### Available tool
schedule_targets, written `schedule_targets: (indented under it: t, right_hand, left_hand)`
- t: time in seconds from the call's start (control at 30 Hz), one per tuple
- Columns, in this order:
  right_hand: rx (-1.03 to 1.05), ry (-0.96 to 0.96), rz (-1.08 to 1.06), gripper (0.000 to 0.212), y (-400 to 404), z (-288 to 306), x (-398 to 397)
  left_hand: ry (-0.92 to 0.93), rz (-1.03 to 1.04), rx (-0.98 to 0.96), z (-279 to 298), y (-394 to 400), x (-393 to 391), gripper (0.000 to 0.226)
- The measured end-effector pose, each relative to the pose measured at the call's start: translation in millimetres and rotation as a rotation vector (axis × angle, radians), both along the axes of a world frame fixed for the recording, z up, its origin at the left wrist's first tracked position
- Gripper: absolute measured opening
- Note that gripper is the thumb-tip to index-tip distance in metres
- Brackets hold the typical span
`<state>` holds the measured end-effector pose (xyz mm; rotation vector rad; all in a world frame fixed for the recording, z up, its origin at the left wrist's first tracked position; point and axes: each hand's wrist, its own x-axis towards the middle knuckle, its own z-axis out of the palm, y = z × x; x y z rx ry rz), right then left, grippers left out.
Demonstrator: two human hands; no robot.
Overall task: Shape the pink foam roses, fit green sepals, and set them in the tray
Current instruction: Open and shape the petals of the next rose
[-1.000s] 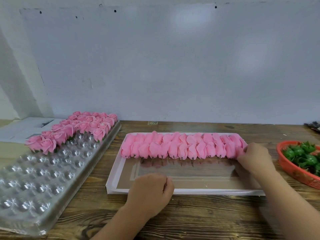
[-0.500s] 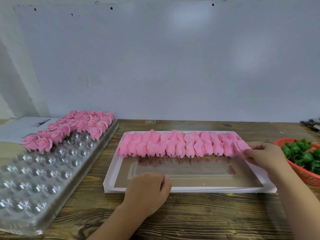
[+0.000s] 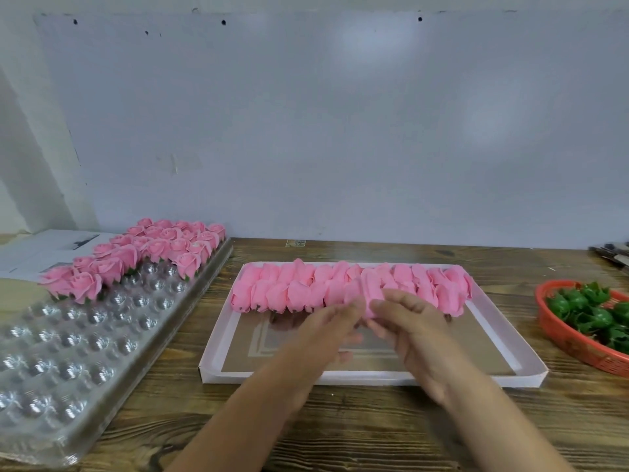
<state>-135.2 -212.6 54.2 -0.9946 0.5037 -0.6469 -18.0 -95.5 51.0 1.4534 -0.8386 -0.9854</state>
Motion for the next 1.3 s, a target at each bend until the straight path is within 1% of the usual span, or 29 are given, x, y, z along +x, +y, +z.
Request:
schedule_targets:
  t: [0.07,0.1,0.13,0.2,0.27,0.3,0.37,0.47,0.5,0.67,0.73,0.8,0.87,0.9,0.93,1.03,1.1,1.13,1.2,1.23,1.3]
  right_hand:
    - [-0.033,-0.035,0.043,0.047,18.6,-3.2,6.8]
    - [-0.052,-0.055,0.059,0.048,26.0,-4.9,8.7]
    - [-0.071,-0.076,0.067,0.045,32.1,-6.2,9.6]
    - [-0.106,-0.104,0.075,0.034,41.1,-9.3,9.7]
    - [-0.124,-0.107,0.108,0.034,45.8,-11.4,8.9]
    - [-0.119,-0.102,0.125,0.034,46.7,-13.1,8.7]
    - [-0.062,-0.106,0.156,0.036,46.8,-16.2,8.4]
    - [0.004,-0.124,0.235,0.043,45.9,-17.9,7.4]
    - [0.016,-0.136,0.270,0.043,45.1,-18.1,7.0]
    - [0.124,-0.175,0.414,0.048,43.7,-18.9,4.3]
    - [0.055,-0.156,0.392,0.040,46.2,-19.4,5.2]
    - [-0.150,-0.062,0.259,0.030,53.5,-20.8,7.2]
    - [-0.408,0.051,0.073,0.027,61.4,-24.4,9.6]
    - [-0.478,0.068,0.015,0.027,64.9,-26.2,10.9]
    - [-0.497,0.067,-0.016,0.028,67.3,-26.9,12.2]
    - [-0.423,0.050,-0.023,0.026,67.9,-23.9,11.9]
    - [-0.309,0.014,0.047,0.021,66.8,-20.4,9.8]
    - [-0.218,-0.011,0.100,0.023,66.6,-18.9,9.2]
    - [-0.029,-0.062,0.209,0.026,65.4,-17.7,7.6]
    - [0.037,-0.084,0.260,0.024,64.5,-17.7,6.7]
    - [0.094,-0.109,0.341,0.021,62.2,-17.6,4.4]
  left_hand:
    - [0.119,-0.022,-0.083,0.1,-4.1,-6.9,0.050]
    - [0.154,0.000,-0.127,-0.5,-5.6,-10.2,0.053]
    - [0.170,0.039,-0.160,-1.2,-6.9,-13.2,0.052]
    - [0.170,0.137,-0.190,-4.1,-8.4,-16.3,0.039]
    - [0.173,0.181,-0.208,-5.2,-7.2,-17.6,0.025]
    - [0.176,0.181,-0.215,-4.8,-5.6,-17.7,0.023]
    - [0.194,0.187,-0.224,-3.6,-2.7,-17.4,0.032]
    - [0.248,0.184,-0.234,-3.2,1.0,-15.2,0.059]
    - [0.262,0.165,-0.237,-4.0,2.2,-13.7,0.064]
    - [0.261,0.130,-0.273,-4.9,3.8,-8.9,0.058]
    - [0.236,0.157,-0.278,-5.0,3.7,-10.3,0.051]
    - [0.204,0.204,-0.272,-5.6,3.5,-11.2,0.045]
    - [0.224,0.240,-0.271,-7.7,2.8,-10.2,0.042]
    - [0.238,0.243,-0.272,-8.3,2.7,-9.9,0.043]
    - [0.244,0.240,-0.269,-8.6,2.8,-9.9,0.045]
    - [0.228,0.231,-0.275,-8.7,2.9,-11.8,0.050]
    - [0.240,0.228,-0.286,-7.4,3.4,-12.9,0.058]
    - [0.240,0.222,-0.295,-7.1,3.7,-12.7,0.058]
    - [0.224,0.201,-0.316,-6.0,5.3,-12.2,0.047]
    - [0.220,0.187,-0.320,-4.8,6.5,-12.1,0.040]
    - [0.219,0.159,-0.327,-2.9,7.9,-12.7,0.030]
